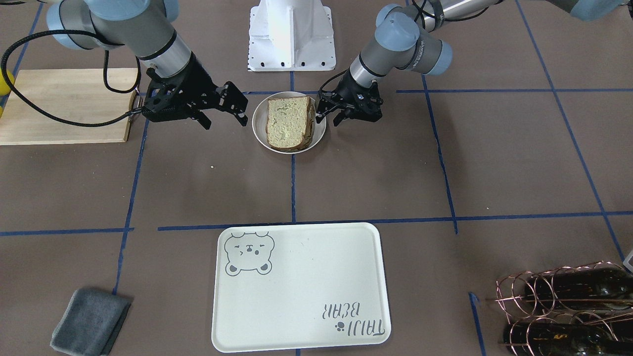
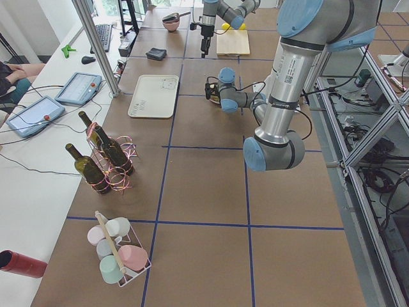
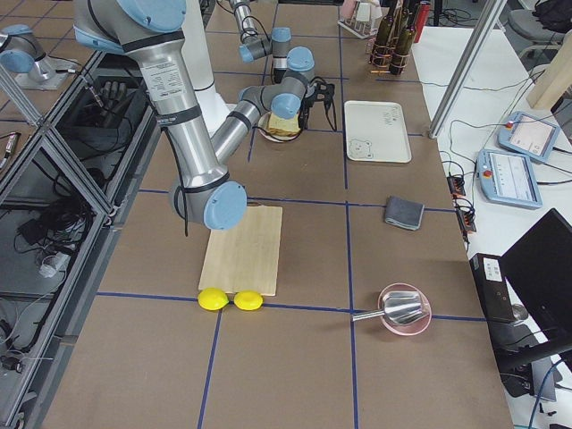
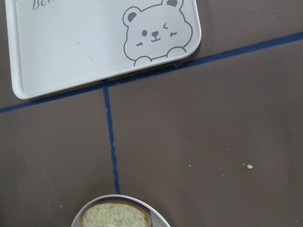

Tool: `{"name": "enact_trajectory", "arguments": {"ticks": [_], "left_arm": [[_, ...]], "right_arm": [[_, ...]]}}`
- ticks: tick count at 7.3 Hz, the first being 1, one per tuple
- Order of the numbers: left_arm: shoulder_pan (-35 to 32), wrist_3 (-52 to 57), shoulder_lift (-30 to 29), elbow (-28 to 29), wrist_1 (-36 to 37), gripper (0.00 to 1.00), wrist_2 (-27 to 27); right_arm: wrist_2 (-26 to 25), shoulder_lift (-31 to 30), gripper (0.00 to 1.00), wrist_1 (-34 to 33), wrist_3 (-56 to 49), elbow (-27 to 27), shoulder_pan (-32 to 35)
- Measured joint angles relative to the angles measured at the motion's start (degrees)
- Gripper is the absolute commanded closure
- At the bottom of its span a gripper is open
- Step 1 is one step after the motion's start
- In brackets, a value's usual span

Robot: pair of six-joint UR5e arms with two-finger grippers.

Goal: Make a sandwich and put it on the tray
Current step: 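Grasp the plate rim with the left gripper while the right arm withdraws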

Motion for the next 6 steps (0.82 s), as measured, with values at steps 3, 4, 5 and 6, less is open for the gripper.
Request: {"name": "enact_trajectory", "arguments": {"ticks": [3, 4, 5, 6], "left_arm": [[0.49, -0.32, -0.28, 0.9, 0.02, 0.86, 0.2], [0.51, -0.32, -0.35, 1.14, -0.01, 1.0, 0.21], [0.52, -0.72, -0.57, 1.21, -0.02, 1.0, 0.21], [0.52, -1.79, -0.89, 1.12, 0.0, 1.0, 0.19]], "right_arm": [[0.89, -0.24, 0.0, -2.94, -2.02, 1.15, 1.27], [1.64, -0.39, 0.0, -3.07, -2.43, 1.31, 1.91], [2.06, -0.72, 0.0, -3.15, -3.15, 1.52, 2.41], [2.19, -1.6, 0.0, -3.17, -5.46, 1.66, 2.88]]}}
